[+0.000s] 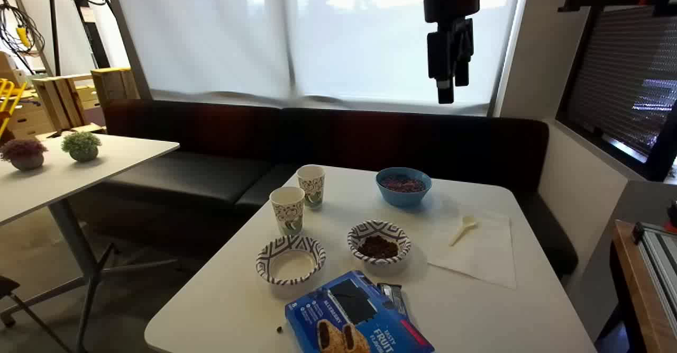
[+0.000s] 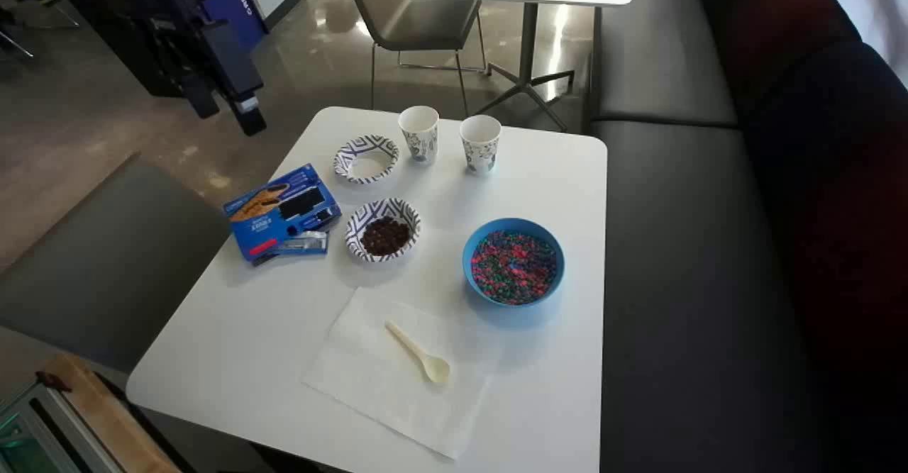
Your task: Move the coffee cup to the right side of the table
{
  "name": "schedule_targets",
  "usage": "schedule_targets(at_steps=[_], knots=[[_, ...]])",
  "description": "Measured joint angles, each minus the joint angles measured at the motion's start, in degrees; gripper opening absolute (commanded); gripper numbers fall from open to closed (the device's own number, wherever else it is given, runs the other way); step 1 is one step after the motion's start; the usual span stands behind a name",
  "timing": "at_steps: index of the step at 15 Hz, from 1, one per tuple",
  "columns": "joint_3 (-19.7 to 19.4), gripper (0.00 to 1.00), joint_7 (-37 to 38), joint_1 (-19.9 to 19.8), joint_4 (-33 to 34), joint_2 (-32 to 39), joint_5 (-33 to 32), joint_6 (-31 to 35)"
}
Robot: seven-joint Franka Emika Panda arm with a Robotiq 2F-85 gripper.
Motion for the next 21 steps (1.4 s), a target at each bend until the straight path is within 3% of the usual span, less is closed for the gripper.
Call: schedule_targets(at_steps=[9, 13, 21], knots=[[-0.23, 1.0, 0.22, 0.11, 0.16, 0.11, 0.0, 0.02], [-1.59, 1.0, 5.57, -0.36, 5.3, 5.43, 0.0, 1.18], [-5.58, 1.0, 22.12, 0.95, 19.36, 30.55, -0.45, 27.1]])
